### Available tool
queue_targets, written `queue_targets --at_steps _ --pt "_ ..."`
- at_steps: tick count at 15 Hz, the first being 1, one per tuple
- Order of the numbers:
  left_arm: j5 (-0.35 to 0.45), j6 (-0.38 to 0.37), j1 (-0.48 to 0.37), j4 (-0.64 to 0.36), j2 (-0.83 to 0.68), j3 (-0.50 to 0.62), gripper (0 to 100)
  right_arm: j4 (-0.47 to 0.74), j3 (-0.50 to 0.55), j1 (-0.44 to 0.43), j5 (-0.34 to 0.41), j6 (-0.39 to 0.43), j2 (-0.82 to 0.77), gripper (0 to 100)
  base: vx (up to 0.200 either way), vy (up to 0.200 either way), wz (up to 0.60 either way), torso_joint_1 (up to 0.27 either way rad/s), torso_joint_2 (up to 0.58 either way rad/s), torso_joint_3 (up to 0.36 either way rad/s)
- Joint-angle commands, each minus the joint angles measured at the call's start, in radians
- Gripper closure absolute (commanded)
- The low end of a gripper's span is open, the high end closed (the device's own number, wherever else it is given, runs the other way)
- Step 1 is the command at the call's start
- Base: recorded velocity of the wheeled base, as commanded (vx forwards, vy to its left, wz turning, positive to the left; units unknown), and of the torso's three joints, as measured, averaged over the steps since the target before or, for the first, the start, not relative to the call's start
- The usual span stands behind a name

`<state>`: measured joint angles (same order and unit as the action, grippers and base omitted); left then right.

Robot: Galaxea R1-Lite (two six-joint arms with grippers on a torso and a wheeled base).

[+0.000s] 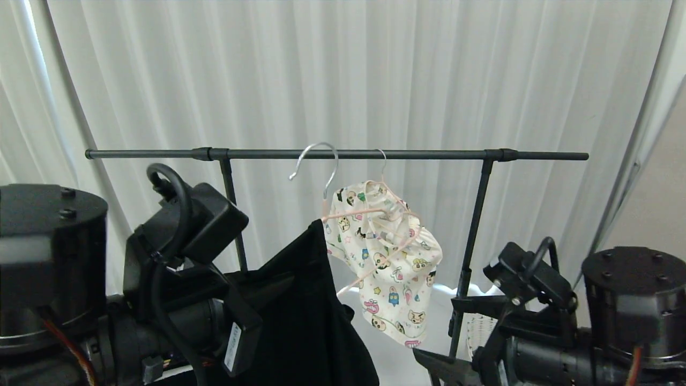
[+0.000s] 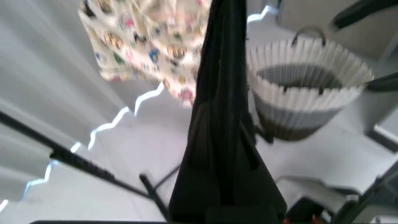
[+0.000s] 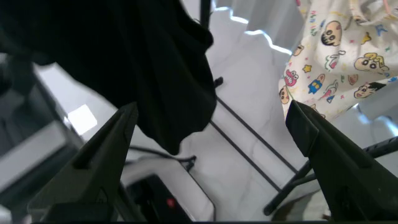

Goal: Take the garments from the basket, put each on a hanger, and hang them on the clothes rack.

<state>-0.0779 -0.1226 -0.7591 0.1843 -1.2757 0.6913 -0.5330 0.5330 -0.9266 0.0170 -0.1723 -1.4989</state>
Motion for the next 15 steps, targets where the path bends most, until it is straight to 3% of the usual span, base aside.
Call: queue_targets --at_steps 1,6,11,15 --pt "0.0 0.0 0.0 0.0 0.012 0.03 100 -0.079 0.068 0.0 -0.111 -0.082 -0.17 0 0.0 0.0 0.0 0.0 0.0 0.0" --pt "0.0 -0.002 -0.034 0.0 0.021 0.051 100 -0.228 0.131 -0.018 -0.157 -0.099 -0.29 0 0.0 0.0 0.0 0.0 0.0 0.0" --pt "0.0 -0.005 -0.054 0.0 0.021 0.051 100 -0.231 0.14 -0.074 -0.163 -0.102 -0.285 0 0.0 0.0 0.0 0.0 0.0 0.0" --pt "0.001 -0.025 -0.058 0.0 0.024 0.056 100 -0.228 0.134 -0.19 -0.157 -0.107 -0.268 0 0.0 0.0 0.0 0.0 0.0 0.0"
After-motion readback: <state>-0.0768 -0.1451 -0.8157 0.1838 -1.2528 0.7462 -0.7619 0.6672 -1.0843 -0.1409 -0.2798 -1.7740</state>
